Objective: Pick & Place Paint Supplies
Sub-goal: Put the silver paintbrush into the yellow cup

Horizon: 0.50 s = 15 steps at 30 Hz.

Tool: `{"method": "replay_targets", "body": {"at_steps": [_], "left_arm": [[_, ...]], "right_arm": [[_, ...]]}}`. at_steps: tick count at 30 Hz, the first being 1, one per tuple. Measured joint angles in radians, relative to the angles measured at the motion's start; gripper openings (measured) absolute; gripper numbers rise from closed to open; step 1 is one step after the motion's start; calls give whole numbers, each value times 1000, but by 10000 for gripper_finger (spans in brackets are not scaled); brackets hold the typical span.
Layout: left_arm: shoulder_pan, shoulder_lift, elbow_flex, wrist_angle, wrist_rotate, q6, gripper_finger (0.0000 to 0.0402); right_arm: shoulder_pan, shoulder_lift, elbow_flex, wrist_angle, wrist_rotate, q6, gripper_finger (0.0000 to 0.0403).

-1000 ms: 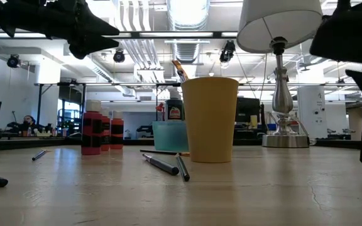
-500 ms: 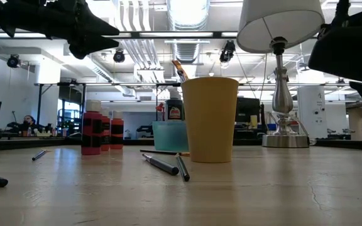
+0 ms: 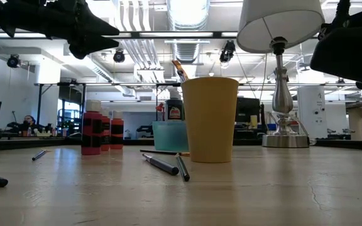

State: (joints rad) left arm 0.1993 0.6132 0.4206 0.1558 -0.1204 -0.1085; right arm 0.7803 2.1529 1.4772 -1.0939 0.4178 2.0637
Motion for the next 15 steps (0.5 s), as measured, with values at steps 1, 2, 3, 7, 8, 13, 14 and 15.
{"method": "replay_targets", "body": {"at_steps": [1,2,3,7,8,13,14,15], "left_arm": [[0,0,0,0,0,0,248],[0,0,0,0,0,0,248],[0,0,0,0,0,0,248],[0,0,0,0,0,0,248],[0,0,0,0,0,0,248],[0,0,0,0,0,0,248],[0,0,0,0,0,0,248],[0,0,0,0,0,0,248]], "right_arm": [[0,0,1,0,1,-3,13],[0,0,3,0,5,-9,11],[0,0,4,0,10,-15,10],[-5,-5,10,-2,23,-43,10],[-6,-8,12,-2,25,-50,11],[-11,-25,19,-7,59,-82,10],[-12,-32,20,-9,75,-88,10],[-12,-37,21,-12,92,-90,10]]}}
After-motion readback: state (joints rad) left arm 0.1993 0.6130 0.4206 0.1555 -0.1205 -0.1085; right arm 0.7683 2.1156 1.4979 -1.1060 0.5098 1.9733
